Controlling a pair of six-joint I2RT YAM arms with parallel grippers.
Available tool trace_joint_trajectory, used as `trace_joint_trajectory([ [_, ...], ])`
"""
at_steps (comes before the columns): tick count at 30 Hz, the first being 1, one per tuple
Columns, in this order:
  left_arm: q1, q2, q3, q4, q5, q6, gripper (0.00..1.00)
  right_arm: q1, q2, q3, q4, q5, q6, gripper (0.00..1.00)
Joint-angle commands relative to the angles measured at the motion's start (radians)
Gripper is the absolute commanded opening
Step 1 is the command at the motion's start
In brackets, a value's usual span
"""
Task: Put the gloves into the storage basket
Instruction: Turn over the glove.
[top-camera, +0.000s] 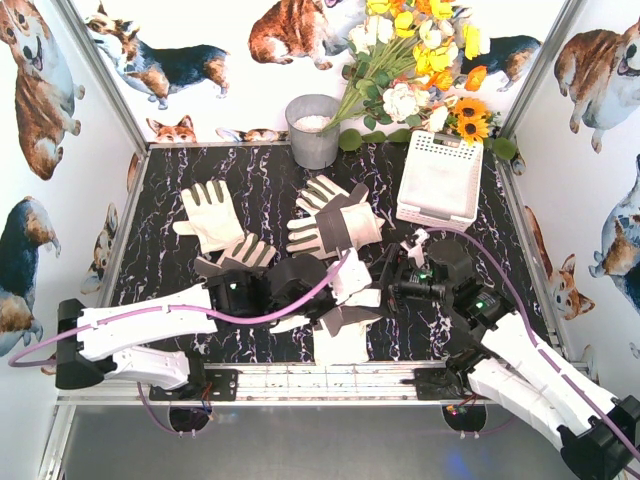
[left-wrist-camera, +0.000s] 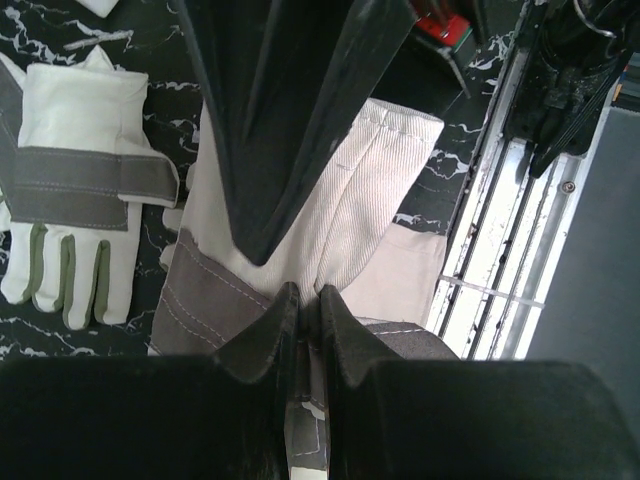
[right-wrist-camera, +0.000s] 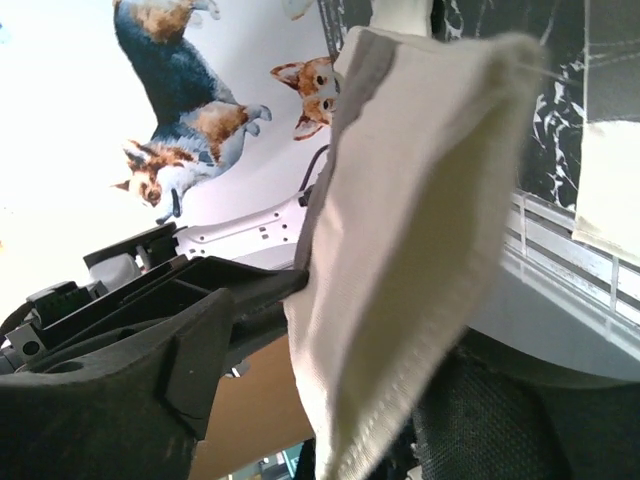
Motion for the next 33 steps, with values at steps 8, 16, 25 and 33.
trace_joint_trajectory([
  [8, 0.025, 0.026, 0.11, 0.0, 0.076, 0.104, 0.0, 0.004, -0.078, -0.07, 0.242, 0.063, 0.096, 0.09],
  [16, 0.131, -0.058, 0.086, 0.137, 0.015, -0.082, 0.78, -0.003, -0.115, -0.043, 0.251, 0.243, 0.087, 0.0],
  [25, 0.229, -0.145, -0.043, 0.313, -0.094, -0.757, 0.92, -0.065, -0.135, -0.078, 0.366, 0.369, 0.082, 0.0],
  [33, 0.231, -0.205, -0.276, 0.712, -0.111, -1.137, 0.99, -0.068, -0.134, -0.118, 0.562, 0.477, 0.109, 0.0],
])
